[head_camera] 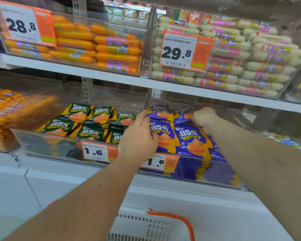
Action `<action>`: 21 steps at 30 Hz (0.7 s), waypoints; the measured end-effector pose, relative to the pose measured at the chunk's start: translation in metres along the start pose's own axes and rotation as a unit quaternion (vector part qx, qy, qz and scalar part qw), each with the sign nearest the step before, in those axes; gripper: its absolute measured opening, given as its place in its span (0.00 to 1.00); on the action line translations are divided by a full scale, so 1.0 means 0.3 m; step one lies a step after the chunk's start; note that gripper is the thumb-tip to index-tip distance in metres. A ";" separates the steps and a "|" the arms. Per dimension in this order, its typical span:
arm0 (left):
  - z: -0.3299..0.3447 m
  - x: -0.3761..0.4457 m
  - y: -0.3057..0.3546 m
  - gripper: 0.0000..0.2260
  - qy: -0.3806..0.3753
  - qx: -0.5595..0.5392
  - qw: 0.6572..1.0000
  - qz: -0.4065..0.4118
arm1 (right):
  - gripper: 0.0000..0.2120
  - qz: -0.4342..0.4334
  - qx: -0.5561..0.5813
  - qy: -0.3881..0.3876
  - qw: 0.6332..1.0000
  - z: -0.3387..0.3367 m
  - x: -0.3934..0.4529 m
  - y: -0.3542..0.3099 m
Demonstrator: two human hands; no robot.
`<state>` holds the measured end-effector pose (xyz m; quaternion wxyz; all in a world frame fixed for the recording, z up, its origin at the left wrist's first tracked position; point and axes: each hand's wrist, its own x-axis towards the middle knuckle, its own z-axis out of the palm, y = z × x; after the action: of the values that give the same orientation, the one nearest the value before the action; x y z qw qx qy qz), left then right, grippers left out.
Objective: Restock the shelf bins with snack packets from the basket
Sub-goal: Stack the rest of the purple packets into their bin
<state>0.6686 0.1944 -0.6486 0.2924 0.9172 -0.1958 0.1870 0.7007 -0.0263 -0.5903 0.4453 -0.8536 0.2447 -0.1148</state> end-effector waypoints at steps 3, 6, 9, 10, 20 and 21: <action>-0.001 0.002 0.002 0.23 0.000 0.002 1.000 0.002 | 0.19 -0.024 -0.194 0.025 0.980 0.021 -0.012 -0.010; 0.002 0.002 -0.001 0.24 0.006 0.009 1.000 0.003 | 0.30 -0.021 -0.222 -0.002 0.975 0.029 -0.009 -0.014; 0.003 0.000 -0.002 0.24 0.007 0.010 1.000 0.004 | 0.39 -0.013 -0.274 -0.014 0.961 0.034 0.000 -0.001; 0.004 0.000 -0.001 0.24 0.007 0.011 1.000 0.005 | 0.40 -0.016 -0.291 -0.012 0.956 0.035 0.008 0.006; 0.002 0.002 0.001 0.25 0.005 0.003 1.000 0.006 | 0.43 0.017 -0.292 0.010 0.956 0.057 0.059 0.028; 0.001 0.001 0.001 0.25 0.007 0.002 1.000 0.007 | 0.44 0.020 -0.288 0.008 0.957 0.059 0.062 0.029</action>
<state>0.6689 0.1939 -0.6484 0.2904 0.9152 -0.1994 0.1954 0.7211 -0.0277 -0.6078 0.1808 -0.9398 0.2876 -0.0376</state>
